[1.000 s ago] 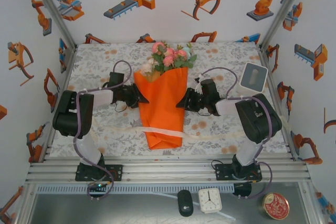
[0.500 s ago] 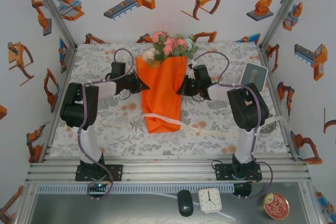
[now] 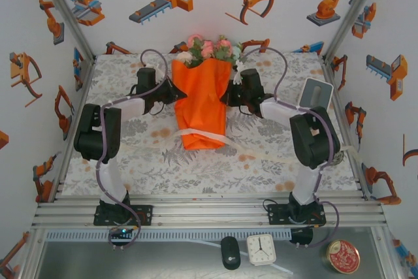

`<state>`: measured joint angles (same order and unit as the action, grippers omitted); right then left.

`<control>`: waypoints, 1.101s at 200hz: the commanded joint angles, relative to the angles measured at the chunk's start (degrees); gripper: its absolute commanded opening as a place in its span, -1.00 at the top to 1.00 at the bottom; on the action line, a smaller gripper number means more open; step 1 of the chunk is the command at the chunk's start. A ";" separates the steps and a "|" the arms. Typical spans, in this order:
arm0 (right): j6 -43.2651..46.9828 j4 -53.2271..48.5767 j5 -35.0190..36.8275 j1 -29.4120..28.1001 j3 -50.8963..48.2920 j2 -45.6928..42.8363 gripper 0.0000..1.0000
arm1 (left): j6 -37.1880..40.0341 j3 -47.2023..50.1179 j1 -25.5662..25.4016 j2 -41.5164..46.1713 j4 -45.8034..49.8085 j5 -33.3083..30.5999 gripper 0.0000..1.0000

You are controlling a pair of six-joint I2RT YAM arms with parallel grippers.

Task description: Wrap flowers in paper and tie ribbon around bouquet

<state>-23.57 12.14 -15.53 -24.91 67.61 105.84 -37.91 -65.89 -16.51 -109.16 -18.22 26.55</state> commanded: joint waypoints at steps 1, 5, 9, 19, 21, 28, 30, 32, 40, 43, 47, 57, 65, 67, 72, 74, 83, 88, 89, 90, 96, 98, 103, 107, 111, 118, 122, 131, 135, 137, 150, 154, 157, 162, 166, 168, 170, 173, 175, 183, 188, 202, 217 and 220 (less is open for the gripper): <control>4.32 6.79 3.45 -0.54 -0.88 -6.55 1.00 | 1.95 -0.41 -0.53 6.54 -6.47 -1.58 1.00; 4.44 7.08 3.45 -0.70 -1.11 -7.31 1.00 | 2.08 -0.31 -0.60 7.37 -6.40 -1.66 1.00; 4.82 7.10 3.49 -0.95 -1.18 -8.01 1.00 | 2.12 -0.22 -0.89 8.21 -6.07 -1.76 1.00; 5.51 6.49 4.02 -1.65 -1.32 -9.69 1.00 | 2.56 0.25 -1.36 10.70 -5.10 -2.33 1.00; 5.57 6.29 4.08 -1.82 -1.32 -10.00 1.00 | 2.62 0.37 -1.51 11.18 -4.84 -2.58 1.00; 5.68 5.62 4.42 -2.36 -1.47 -11.06 1.00 | 2.84 0.72 -1.81 12.90 -3.74 -3.39 1.00; 5.72 5.48 4.45 -2.56 -1.55 -11.35 1.00 | 2.99 0.88 -1.91 13.36 -3.42 -3.55 1.00; 5.73 5.32 4.50 -2.70 -1.68 -11.62 1.00 | 3.12 0.99 -2.00 13.85 -3.08 -3.68 1.00; 5.78 5.08 4.86 -3.48 -2.50 -12.66 1.00 | 3.44 1.76 -2.48 15.43 -2.34 -4.30 1.00; 5.81 5.16 5.08 -3.75 -2.92 -13.06 1.00 | 3.41 2.03 -2.64 15.98 -2.12 -4.60 1.00; 5.73 5.52 5.41 -4.09 -3.79 -13.35 1.00 | 3.27 2.63 -2.78 16.67 -1.83 -5.04 1.00; 5.23 6.64 5.96 -4.73 -6.05 -14.11 1.00 | 2.88 4.06 -3.00 18.08 -1.65 -5.57 1.00; 4.91 7.16 6.72 -5.02 -7.74 -14.53 1.00 | 2.55 5.49 -3.17 19.18 -1.80 -5.90 1.00; 4.87 7.19 6.95 -5.05 -8.09 -14.66 1.00 | 2.51 5.86 -3.22 19.43 -1.97 -6.02 1.00; 4.53 7.15 7.51 -5.19 -8.93 -14.84 1.00 | 2.32 6.94 -3.32 20.19 -2.14 -6.33 1.00; 4.42 7.16 7.64 -5.23 -9.20 -14.93 1.00 | 2.34 7.38 -3.32 20.45 -2.19 -6.40 1.00; 4.18 7.48 7.92 -5.49 -10.47 -15.60 1.00 | 2.38 9.00 -3.40 21.95 -2.69 -6.56 1.00; 4.22 7.56 8.20 -5.72 -11.03 -16.08 1.00 | 2.50 9.78 -3.45 22.78 -2.63 -6.80 1.00; 4.23 7.60 8.26 -5.74 -11.11 -16.18 1.00 | 2.54 9.93 -3.44 22.95 -2.62 -6.83 1.00; 4.23 7.62 8.34 -5.80 -11.19 -16.28 1.00 | 2.56 10.05 -3.44 23.17 -2.62 -6.84 1.00; 4.28 7.51 8.70 -6.07 -11.64 -16.95 1.00 | 2.67 10.65 -3.55 24.09 -2.31 -6.88 1.00; 4.31 7.36 8.75 -6.15 -11.76 -17.17 1.00 | 2.76 10.79 -3.58 24.35 -2.07 -6.86 1.00; 4.54 7.06 8.89 -6.35 -11.98 -17.80 1.00 | 3.04 11.14 -3.61 25.06 -1.38 -6.66 1.00; 4.89 6.74 9.14 -6.54 -12.18 -18.35 1.00 | 3.47 11.18 -3.65 25.56 -0.52 -6.75 1.00; 5.22 6.32 9.44 -6.76 -12.24 -18.70 1.00 | 3.95 11.22 -3.74 25.93 0.70 -7.14 1.00; 5.68 5.53 10.33 -6.97 -12.57 -19.24 1.00 | 4.97 11.14 -3.97 26.32 3.44 -8.43 1.00; 5.68 5.32 10.86 -7.02 -12.88 -19.28 1.00 | 5.77 10.97 -4.08 26.29 4.64 -8.98 1.00; 5.58 5.80 11.48 -7.23 -13.91 -18.77 1.00 | 7.05 11.38 -4.37 25.78 6.09 -10.66 1.00; 5.44 6.31 11.55 -7.18 -14.45 -18.29 1.00 | 7.07 11.68 -4.35 25.29 6.11 -11.51 1.00; 5.39 6.60 11.57 -7.18 -14.68 -17.95 1.00 | 7.02 11.86 -4.35 25.02 6.05 -11.95 1.00; 4.37 7.80 11.81 -7.22 -15.97 -15.44 1.00 | 7.07 12.28 -4.35 22.00 5.20 -13.39 1.00; 3.92 8.13 11.79 -7.22 -16.33 -14.66 1.00 | 6.73 12.12 -4.36 20.80 5.33 -13.96 0.99; 3.63 8.48 11.91 -7.26 -16.63 -13.99 1.00 | 6.43 11.86 -4.32 19.97 5.58 -14.30 0.98; 3.11 8.89 11.93 -7.26 -17.00 -13.16 1.00 | 6.43 11.31 -4.35 18.33 5.90 -14.49 0.94; 2.88 9.29 11.90 -7.33 -17.34 -12.59 1.00 | 6.68 10.84 -4.40 17.09 5.91 -14.50 0.91; 2.76 9.52 11.92 -7.34 -17.56 -12.30 1.00 | 6.70 10.58 -4.36 16.47 5.98 -14.44 0.90; 2.72 9.80 12.03 -7.35 -17.73 -12.04 0.99 | 6.71 10.29 -4.33 15.77 6.11 -14.42 0.88; 2.58 10.16 12.17 -7.43 -18.06 -11.83 0.99 | 6.48 9.92 -4.35 15.00 6.35 -14.32 0.87; 2.57 10.35 12.34 -7.43 -18.31 -11.56 0.97 | 6.37 9.66 -4.39 14.41 6.46 -14.26 0.85; 2.57 11.02 12.79 -7.52 -19.03 -10.63 0.93 | 6.27 9.04 -4.45 12.80 5.94 -13.67 0.80; 2.65 10.99 13.02 -7.53 -19.26 -10.08 0.88 | 6.07 8.89 -4.48 11.79 5.53 -13.54 0.77; 3.28 10.07 13.25 -7.52 -19.62 -9.05 0.75 | 5.66 9.19 -4.58 10.35 4.35 -13.95 0.68; 3.63 9.06 13.07 -7.50 -20.00 -9.22 0.56 | 6.16 9.30 -4.49 10.14 4.33 -14.74 0.58; 3.78 8.84 12.99 -7.52 -20.05 -9.44 0.52 | 6.29 9.33 -4.46 10.28 4.31 -14.83 0.55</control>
<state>-20.36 20.53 -4.38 -32.29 47.92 97.21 -33.23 -55.46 -21.28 -99.96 -12.19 13.85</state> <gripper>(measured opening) 0.177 0.190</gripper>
